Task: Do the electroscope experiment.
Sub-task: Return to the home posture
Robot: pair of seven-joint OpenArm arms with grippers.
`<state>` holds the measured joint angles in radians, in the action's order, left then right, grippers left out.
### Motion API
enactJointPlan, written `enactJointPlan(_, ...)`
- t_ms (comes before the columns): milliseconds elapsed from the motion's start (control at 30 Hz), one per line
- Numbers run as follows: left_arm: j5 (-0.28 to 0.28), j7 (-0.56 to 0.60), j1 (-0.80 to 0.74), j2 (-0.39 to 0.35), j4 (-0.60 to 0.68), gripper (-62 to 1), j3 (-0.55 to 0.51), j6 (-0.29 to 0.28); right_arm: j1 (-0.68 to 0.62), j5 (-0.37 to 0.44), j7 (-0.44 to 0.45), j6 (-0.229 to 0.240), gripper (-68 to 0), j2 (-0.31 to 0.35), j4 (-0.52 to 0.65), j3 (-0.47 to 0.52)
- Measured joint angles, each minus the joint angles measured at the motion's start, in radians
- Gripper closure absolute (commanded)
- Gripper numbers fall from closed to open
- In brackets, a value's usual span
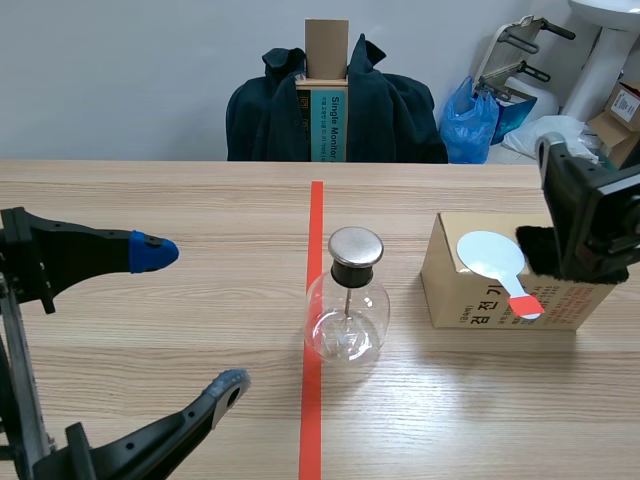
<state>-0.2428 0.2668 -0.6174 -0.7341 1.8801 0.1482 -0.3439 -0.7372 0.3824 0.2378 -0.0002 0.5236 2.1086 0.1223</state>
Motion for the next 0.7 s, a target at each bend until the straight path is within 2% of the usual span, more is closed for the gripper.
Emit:
enactJointPlan(167, 0.000, 0.001, 0.000, 0.000, 0.000, -62.3, 0.000, 0.000, 0.008, 0.000, -0.003, 0.075, -67.9, -0.003, -0.003, 0.000)
enactJointPlan(467, 0.000, 0.000, 0.000, 0.000, 0.000, -62.3, 0.000, 0.000, 0.007, 0.000, -0.119, 0.067, -67.9, -0.019, -0.010, 0.000)
enactJointPlan(700, 0.000, 0.000, 0.000, 0.000, 0.000, -62.3, 0.000, 0.000, 0.008, 0.000, -0.116, 0.067, -67.9, -0.019, -0.010, 0.000)
